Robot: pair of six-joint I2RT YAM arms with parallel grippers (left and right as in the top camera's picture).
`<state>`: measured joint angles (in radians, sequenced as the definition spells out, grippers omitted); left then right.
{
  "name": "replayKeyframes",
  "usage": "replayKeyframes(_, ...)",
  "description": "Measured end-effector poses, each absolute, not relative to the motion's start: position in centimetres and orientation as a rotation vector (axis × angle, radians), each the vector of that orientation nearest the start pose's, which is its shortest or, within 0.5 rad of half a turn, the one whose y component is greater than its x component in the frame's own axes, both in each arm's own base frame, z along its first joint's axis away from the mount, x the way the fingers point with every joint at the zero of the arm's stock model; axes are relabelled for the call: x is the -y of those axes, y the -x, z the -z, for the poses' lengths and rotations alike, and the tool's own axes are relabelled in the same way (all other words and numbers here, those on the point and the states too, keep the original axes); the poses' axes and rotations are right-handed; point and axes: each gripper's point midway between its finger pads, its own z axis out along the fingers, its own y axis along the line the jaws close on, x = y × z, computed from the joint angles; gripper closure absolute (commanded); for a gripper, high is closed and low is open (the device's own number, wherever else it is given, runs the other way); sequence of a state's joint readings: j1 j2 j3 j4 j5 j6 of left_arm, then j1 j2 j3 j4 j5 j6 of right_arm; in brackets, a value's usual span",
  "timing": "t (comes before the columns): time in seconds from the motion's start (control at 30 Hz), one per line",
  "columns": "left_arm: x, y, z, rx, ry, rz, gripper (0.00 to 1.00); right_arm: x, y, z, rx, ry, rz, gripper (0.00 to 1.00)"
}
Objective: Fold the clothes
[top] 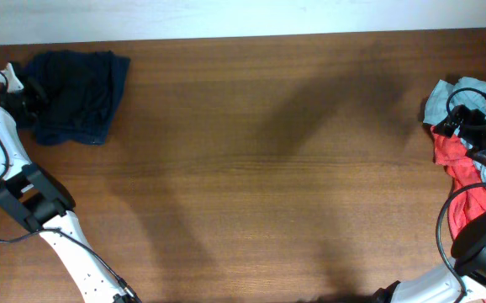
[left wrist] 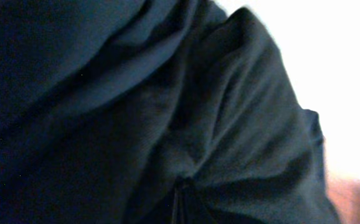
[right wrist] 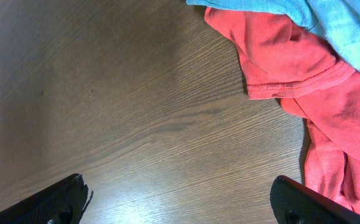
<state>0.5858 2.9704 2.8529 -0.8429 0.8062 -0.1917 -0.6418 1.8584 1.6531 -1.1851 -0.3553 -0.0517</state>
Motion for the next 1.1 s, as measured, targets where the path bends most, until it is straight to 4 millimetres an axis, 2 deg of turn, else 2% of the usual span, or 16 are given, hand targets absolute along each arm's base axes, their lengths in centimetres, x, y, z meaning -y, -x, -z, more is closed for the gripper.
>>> replayKeyframes(0.17, -24.5, -61.8, -6.9, -2.081, 0.464, 0.928, 0.99, 18.5, -34.7, -14.4, -2.718, -0.778, -0.39, 0.01)
replayKeyframes(0.43, -22.5, -62.3, -18.3, -1.908, 0.307, 1.004, 0.99, 18.5, -34.7, -14.4, -2.718, -0.779, -0.39, 0.01)
replayKeyframes(0.57, -20.4, -61.8, -21.7, -1.902, 0.293, 1.066, 1.0, 18.5, -34.7, -14.4, -2.718, -0.778, -0.39, 0.01)
replayKeyframes(0.63, -19.1, -61.6, -21.9, -1.926, 0.312, 1.107, 1.0, 18.5, -34.7, -14.4, -2.718, -0.778, -0.39, 0.01)
replayKeyframes(0.7, -17.4, -61.6, -21.1, -1.969, 0.344, 1.147, 0.99, 18.5, -34.7, -14.4, -2.718, -0.779, -0.39, 0.01)
replayKeyframes(0.93, -12.8, -62.6, -16.1, -2.137, 0.419, 1.124, 0.99, 18.5, -34.7, -14.4, -2.718, -0.778, -0.39, 0.01)
replayKeyframes(1.1, -11.7, -62.8, -11.1, -2.252, 0.491, 1.08, 0.99, 18.5, -34.7, -14.4, -2.718, -0.778, -0.39, 0.01)
